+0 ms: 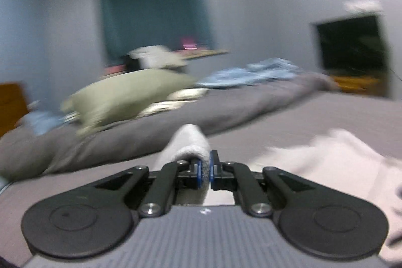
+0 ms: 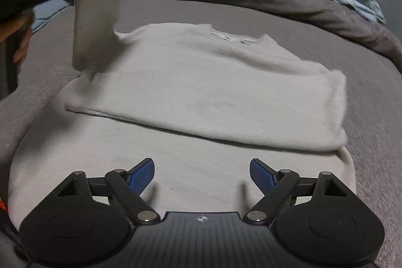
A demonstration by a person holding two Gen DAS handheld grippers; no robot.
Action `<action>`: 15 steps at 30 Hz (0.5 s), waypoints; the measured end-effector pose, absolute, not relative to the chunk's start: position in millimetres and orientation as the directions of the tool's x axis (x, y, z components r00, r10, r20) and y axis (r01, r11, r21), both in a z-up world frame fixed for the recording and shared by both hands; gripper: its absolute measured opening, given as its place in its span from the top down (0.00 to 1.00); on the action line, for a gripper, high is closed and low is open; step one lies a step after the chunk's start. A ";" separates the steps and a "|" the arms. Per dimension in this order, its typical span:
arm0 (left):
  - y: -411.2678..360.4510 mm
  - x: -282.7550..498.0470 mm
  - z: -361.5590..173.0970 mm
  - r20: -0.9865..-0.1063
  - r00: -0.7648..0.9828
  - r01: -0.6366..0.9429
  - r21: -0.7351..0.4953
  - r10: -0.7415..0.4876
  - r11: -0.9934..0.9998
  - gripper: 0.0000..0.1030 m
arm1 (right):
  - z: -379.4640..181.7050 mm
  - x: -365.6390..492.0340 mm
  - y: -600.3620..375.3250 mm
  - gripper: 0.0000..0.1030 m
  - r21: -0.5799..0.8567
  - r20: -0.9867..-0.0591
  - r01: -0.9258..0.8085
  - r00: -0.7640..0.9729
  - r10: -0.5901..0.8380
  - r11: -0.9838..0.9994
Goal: Fold small clothes
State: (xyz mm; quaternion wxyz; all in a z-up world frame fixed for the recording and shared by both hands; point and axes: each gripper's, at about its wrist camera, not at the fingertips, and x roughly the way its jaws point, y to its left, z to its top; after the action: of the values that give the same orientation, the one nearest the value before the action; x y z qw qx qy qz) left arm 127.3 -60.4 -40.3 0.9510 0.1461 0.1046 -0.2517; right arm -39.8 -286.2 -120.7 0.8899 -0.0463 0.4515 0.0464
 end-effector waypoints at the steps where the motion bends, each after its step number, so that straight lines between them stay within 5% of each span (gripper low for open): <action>1: -77.9 120.0 -48.1 -0.304 0.819 0.561 0.241 -0.487 0.792 1.00 | -121.7 -38.6 -290.3 0.18 -0.037 -0.813 -0.106 0.582 0.032 0.994; 6: -121.4 90.4 -97.0 -0.482 0.711 0.674 0.258 -0.513 0.692 0.98 | -128.3 -31.9 -318.1 0.20 0.002 -0.836 0.016 0.548 -0.007 1.000; 8: -123.4 80.0 -111.7 -0.515 0.699 0.674 0.241 -0.496 0.699 0.87 | -128.2 -30.6 -325.8 0.20 0.003 -0.831 0.041 0.556 -0.020 0.999; 10: -122.8 74.2 -122.9 -0.557 0.687 0.666 0.223 -0.467 0.712 0.60 | -125.3 -30.5 -328.7 0.20 -0.007 -0.813 0.043 0.581 -0.031 0.999; 15: -93.1 56.5 -145.1 -0.637 0.667 0.616 0.179 -0.387 0.767 0.51 | -110.9 -24.8 -311.0 0.22 -0.012 -0.717 -0.045 0.697 0.023 0.999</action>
State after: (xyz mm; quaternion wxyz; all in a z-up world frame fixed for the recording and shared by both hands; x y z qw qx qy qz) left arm 56.5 -93.1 -145.1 0.8922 0.1936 0.2958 -0.2811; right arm -24.8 -311.0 -110.9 0.9209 -0.0143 0.3890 0.0186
